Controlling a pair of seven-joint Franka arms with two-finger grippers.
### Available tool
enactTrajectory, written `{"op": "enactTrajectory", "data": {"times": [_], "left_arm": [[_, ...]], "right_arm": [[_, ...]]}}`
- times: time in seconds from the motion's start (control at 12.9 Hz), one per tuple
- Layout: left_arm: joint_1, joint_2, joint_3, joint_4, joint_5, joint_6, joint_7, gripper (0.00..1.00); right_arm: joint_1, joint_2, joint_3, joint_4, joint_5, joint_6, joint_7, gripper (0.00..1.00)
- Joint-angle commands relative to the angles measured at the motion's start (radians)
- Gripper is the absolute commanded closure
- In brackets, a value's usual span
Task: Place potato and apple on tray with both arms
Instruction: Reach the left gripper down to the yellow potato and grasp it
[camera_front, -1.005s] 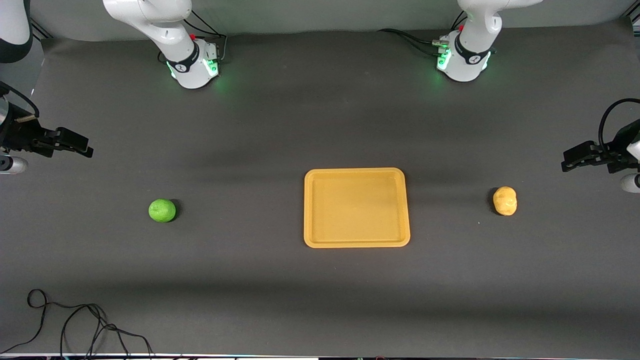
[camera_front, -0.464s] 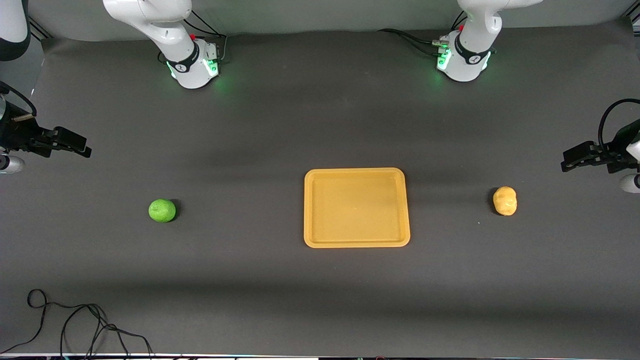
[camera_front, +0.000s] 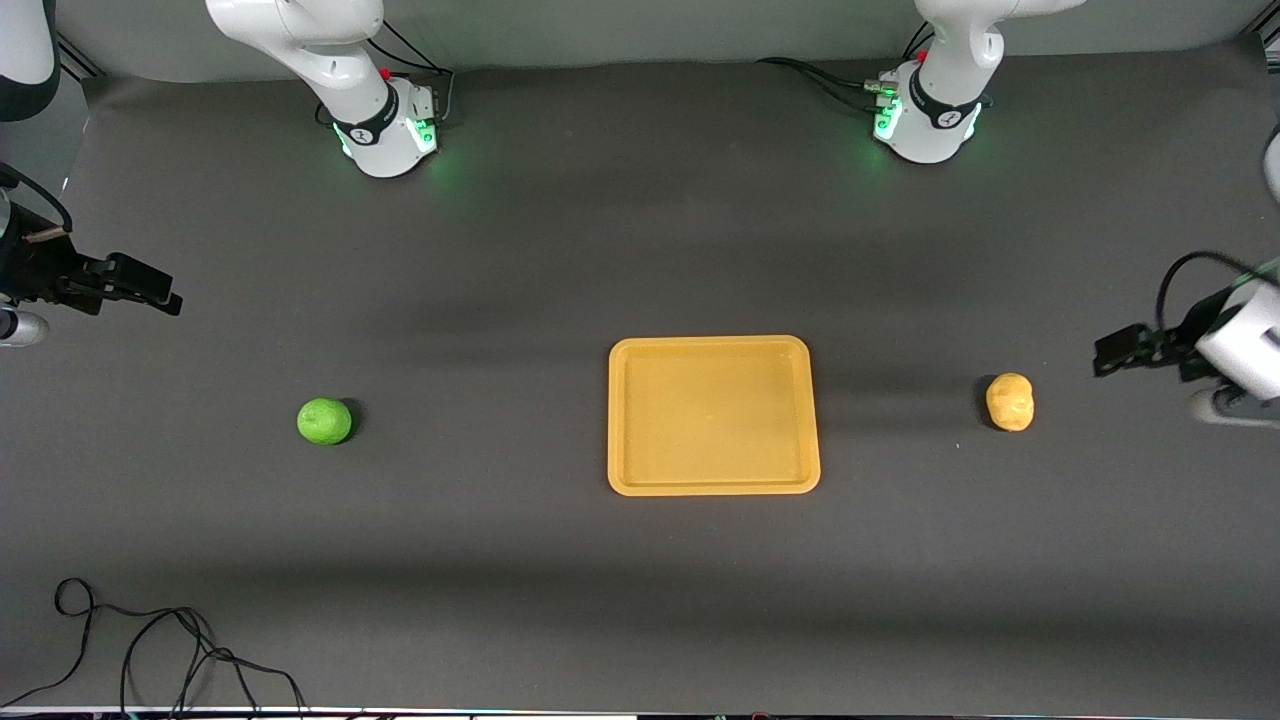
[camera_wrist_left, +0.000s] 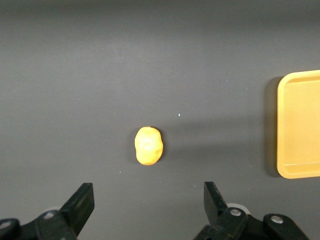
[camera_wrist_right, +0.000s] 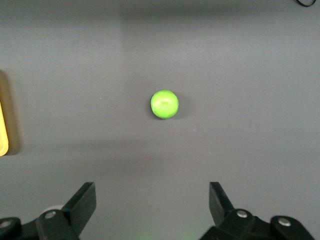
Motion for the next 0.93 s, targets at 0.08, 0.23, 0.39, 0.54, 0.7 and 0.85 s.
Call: {"op": "enactTrajectory", "data": {"times": [0.08,0.23,0.39,0.54,0.7,0.85], "left_arm": [[0.015,0.062,0.002,-0.084,0.009,0.160,0.026,0.02],[0.018,0.089,0.002,-0.153,0.005,0.291,0.059,0.03],[0.029,0.131,0.002,-0.185,-0.004,0.369,0.064,0.03],[0.029,0.158,0.002,-0.242,-0.004,0.483,0.064,0.03],[0.032,0.198,0.002,-0.279,-0.004,0.573,0.096,0.03],[0.052,0.223,0.002,-0.343,-0.004,0.679,0.104,0.04]], "right_arm": [[0.012,0.008,-0.011,0.022,-0.003,-0.015,-0.013,0.00],[0.012,0.013,-0.011,0.022,-0.003,-0.015,-0.015,0.00],[0.011,0.013,-0.011,0.022,-0.003,-0.015,-0.018,0.00],[0.012,0.013,-0.011,0.022,-0.003,-0.015,-0.019,0.00],[0.012,0.015,-0.011,0.022,-0.004,-0.015,-0.019,0.00],[0.012,0.015,-0.011,0.022,-0.003,-0.015,-0.019,0.00]]}}
